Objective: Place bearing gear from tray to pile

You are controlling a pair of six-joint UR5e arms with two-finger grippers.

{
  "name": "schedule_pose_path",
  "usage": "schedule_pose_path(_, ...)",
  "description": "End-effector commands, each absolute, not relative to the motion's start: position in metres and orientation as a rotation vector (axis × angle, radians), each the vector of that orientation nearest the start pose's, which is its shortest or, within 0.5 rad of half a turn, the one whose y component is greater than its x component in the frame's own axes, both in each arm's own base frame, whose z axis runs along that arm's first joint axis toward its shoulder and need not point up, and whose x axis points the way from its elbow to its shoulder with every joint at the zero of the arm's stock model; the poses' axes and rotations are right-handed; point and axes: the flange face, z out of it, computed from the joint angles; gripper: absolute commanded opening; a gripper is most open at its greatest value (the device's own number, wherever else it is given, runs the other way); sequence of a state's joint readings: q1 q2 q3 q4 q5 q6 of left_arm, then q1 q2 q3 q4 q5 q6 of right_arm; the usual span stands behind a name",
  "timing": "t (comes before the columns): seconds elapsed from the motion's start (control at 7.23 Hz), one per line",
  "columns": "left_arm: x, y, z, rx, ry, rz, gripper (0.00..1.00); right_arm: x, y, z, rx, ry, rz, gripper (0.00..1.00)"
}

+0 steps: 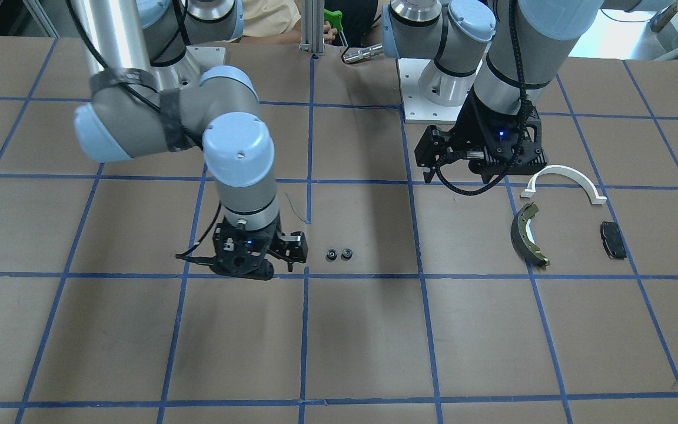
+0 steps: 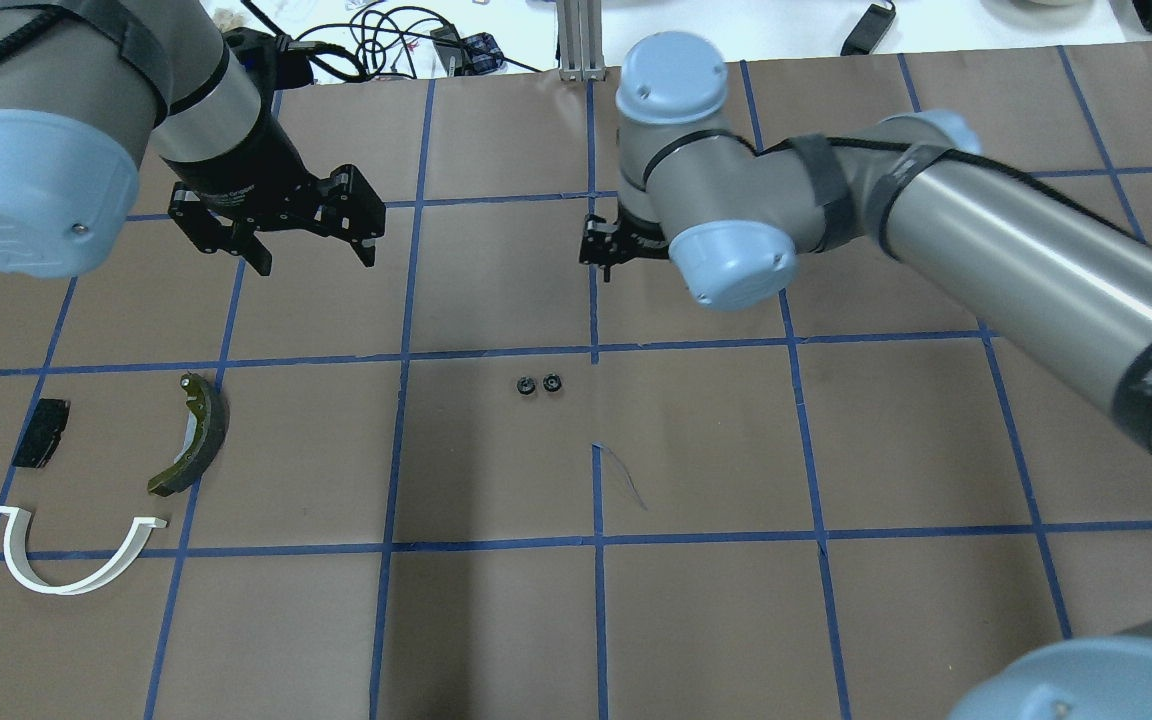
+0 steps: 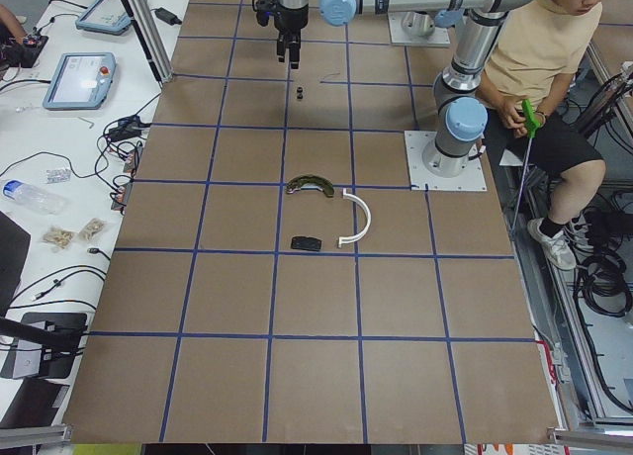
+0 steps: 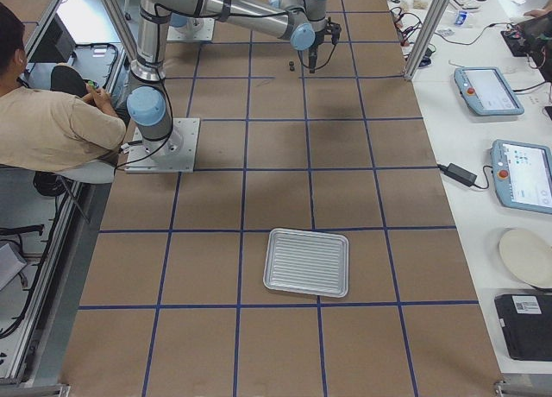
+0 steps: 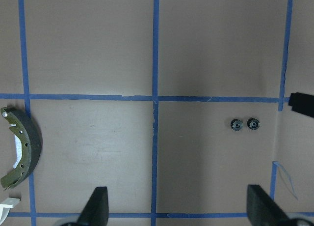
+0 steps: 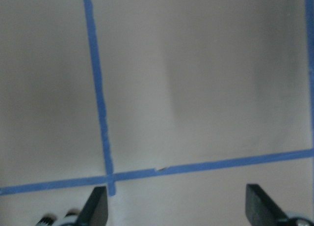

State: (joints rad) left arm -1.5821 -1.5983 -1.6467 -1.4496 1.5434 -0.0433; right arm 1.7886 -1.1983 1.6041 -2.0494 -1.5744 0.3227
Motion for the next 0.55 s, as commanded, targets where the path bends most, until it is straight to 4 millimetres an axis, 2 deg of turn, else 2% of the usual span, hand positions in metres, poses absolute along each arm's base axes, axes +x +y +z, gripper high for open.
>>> schedule_pose_path(0.0, -0.141, -0.500, 0.448, -0.051, 3.169, -0.030, 1.00, 0.153, -0.588, 0.407, 0.069, 3.160, -0.099, 1.00)
schedule_pose_path(0.14, -0.141, -0.500, 0.448, -0.051, 3.169, -0.030, 1.00, 0.139, -0.573, 0.441, 0.029, 3.216, -0.093, 1.00)
schedule_pose_path(0.28, -0.141, -0.500, 0.448, -0.053, 3.169, -0.030, 1.00, 0.140, -0.545, 0.472, 0.033, 3.206, -0.119, 1.00)
schedule_pose_path(0.42, -0.141, -0.500, 0.448, -0.051, 3.169, -0.030, 1.00, 0.149, -0.531, 0.487, 0.026, 3.156, -0.134, 1.00)
